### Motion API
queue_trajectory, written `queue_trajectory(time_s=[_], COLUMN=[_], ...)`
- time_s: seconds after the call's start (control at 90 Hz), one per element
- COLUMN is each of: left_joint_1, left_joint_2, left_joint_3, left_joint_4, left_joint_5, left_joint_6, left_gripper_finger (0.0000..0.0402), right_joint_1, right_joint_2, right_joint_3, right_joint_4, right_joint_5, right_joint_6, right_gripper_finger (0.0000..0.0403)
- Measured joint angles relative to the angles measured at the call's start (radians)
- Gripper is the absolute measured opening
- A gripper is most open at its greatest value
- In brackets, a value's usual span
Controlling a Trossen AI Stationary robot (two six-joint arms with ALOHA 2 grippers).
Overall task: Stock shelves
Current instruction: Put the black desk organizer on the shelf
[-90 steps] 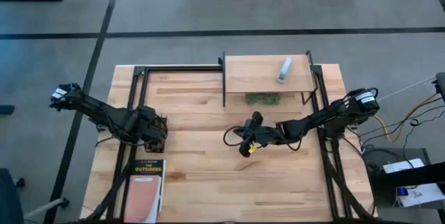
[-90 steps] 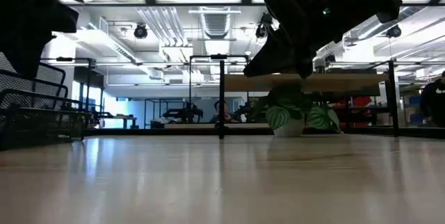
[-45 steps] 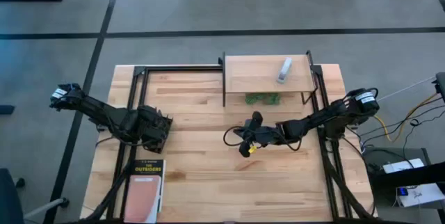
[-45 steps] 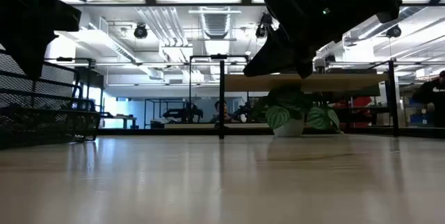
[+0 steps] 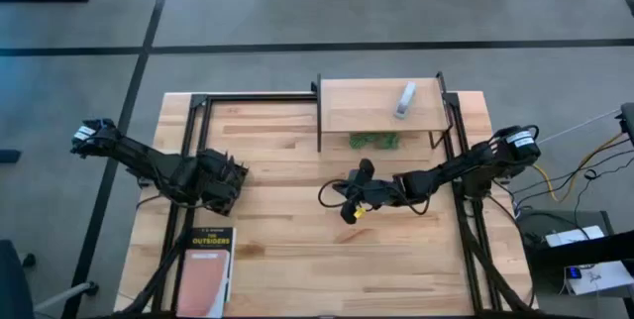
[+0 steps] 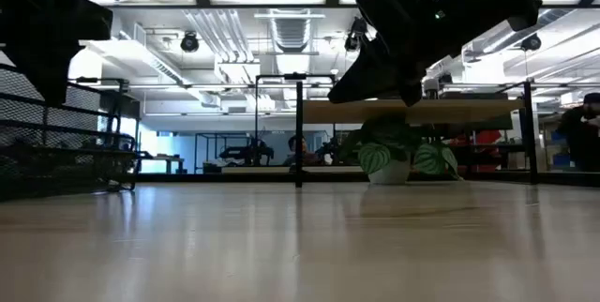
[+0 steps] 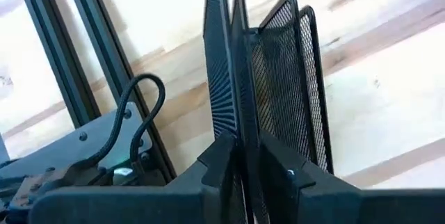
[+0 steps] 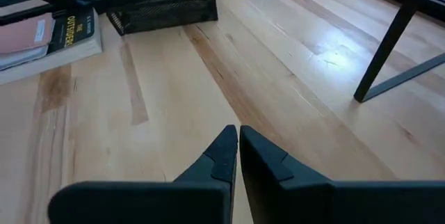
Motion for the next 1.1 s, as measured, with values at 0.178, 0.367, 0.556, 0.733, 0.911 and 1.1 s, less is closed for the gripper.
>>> queue_trajectory(time_s=[0.178,0.367,0.556,0.733,0.911,1.1], left_joint_1=[0.000,0.000,0.000,0.000,0.000,0.000], left_joint_2=[0.000,0.000,0.000,0.000,0.000,0.000], left_joint_3=[0.000,0.000,0.000,0.000,0.000,0.000], left_joint_4=[0.017,0.068,0.104,0.117,0.127,0.183], left_joint_5=[-0.024,-0.056,-0.077,-0.086,-0.137,-0.200], left_joint_6=[0.018,0.051,0.092,0.099,0.100,0.149], left_gripper_finger=[0.0042,0.0042,0.0033,0.0003,0.0001,0.0000], right_joint_1=[0.000,0.000,0.000,0.000,0.000,0.000], right_joint_2=[0.000,0.000,0.000,0.000,0.000,0.000], right_joint_3=[0.000,0.000,0.000,0.000,0.000,0.000], right_joint_4=[0.000,0.000,0.000,0.000,0.000,0.000], right_joint_5=[0.000,0.000,0.000,0.000,0.000,0.000], right_joint_6=[0.003,0.003,0.003,0.003,0.004,0.004], right_gripper_finger=[0.0003,0.0003,0.0003,0.0003,0.0003,0.0003])
